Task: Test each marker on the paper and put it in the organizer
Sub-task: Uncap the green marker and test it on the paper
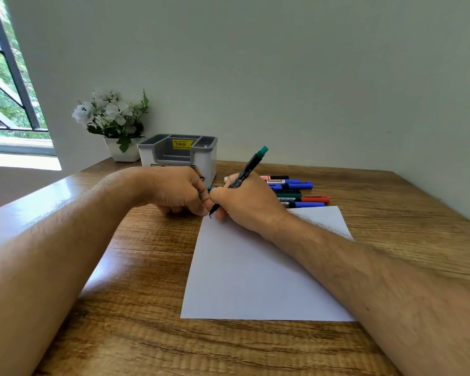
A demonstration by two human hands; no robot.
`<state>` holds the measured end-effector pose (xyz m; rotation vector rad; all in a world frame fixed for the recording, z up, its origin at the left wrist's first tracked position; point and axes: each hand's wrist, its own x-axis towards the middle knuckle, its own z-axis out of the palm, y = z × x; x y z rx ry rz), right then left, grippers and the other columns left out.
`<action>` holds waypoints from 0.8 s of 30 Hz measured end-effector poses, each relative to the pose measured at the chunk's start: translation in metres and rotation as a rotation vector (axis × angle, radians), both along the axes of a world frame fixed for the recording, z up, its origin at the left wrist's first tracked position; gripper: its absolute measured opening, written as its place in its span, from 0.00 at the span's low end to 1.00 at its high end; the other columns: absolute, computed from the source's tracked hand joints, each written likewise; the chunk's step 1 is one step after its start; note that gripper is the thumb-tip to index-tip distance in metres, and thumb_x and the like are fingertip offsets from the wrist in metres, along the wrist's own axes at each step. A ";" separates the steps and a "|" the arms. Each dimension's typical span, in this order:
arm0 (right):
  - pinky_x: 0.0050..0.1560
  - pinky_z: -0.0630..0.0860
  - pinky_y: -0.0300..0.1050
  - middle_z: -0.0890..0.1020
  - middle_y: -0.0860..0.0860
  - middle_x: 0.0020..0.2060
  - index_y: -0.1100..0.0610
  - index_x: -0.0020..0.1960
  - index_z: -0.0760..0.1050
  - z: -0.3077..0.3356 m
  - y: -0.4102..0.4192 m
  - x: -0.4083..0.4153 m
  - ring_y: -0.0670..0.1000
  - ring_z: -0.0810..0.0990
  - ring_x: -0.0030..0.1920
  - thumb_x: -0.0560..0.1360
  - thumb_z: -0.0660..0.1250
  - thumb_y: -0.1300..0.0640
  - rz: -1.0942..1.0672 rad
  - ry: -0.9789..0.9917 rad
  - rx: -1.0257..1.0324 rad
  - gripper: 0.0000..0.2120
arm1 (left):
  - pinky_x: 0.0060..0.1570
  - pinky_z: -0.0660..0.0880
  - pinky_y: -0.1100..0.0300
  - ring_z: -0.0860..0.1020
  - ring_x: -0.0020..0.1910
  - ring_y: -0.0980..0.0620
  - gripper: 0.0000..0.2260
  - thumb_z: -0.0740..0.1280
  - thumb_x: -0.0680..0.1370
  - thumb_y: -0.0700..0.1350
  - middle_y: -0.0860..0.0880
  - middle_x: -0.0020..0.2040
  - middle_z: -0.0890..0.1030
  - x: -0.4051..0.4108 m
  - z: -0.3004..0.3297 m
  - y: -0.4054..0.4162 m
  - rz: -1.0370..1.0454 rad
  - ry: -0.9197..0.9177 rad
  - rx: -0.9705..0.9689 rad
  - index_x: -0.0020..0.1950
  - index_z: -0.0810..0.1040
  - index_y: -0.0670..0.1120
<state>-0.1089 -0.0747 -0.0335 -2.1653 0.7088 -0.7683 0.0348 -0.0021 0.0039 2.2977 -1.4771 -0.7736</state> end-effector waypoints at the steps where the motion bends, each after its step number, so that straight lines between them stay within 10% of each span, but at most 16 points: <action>1: 0.23 0.69 0.30 0.79 0.46 0.23 0.55 0.30 0.78 0.000 0.000 0.000 0.38 0.75 0.25 0.71 0.68 0.53 -0.004 -0.004 -0.006 0.11 | 0.25 0.65 0.63 0.66 0.21 0.58 0.05 0.70 0.77 0.42 0.52 0.25 0.71 0.000 0.000 0.000 0.001 0.004 0.001 0.51 0.84 0.48; 4: 0.33 0.78 0.43 0.80 0.50 0.25 0.56 0.30 0.74 0.001 0.000 0.000 0.44 0.76 0.29 0.69 0.68 0.54 -0.007 -0.007 -0.003 0.11 | 0.25 0.66 0.64 0.67 0.22 0.57 0.04 0.71 0.76 0.42 0.52 0.26 0.71 -0.002 0.000 0.000 0.012 0.008 -0.005 0.50 0.84 0.49; 11: 0.23 0.68 0.29 0.81 0.47 0.25 0.56 0.34 0.78 0.000 0.001 -0.002 0.38 0.77 0.25 0.71 0.69 0.53 0.021 0.003 -0.002 0.09 | 0.25 0.65 0.64 0.66 0.21 0.58 0.05 0.70 0.77 0.42 0.54 0.23 0.70 -0.004 0.002 0.001 0.005 -0.006 0.002 0.51 0.83 0.47; 24: 0.41 0.80 0.47 0.84 0.57 0.34 0.56 0.33 0.74 0.002 0.003 -0.002 0.49 0.79 0.35 0.71 0.68 0.55 -0.046 -0.018 -0.004 0.09 | 0.26 0.66 0.63 0.67 0.24 0.55 0.04 0.70 0.77 0.41 0.51 0.27 0.71 -0.003 0.001 0.000 0.020 -0.007 -0.011 0.49 0.84 0.48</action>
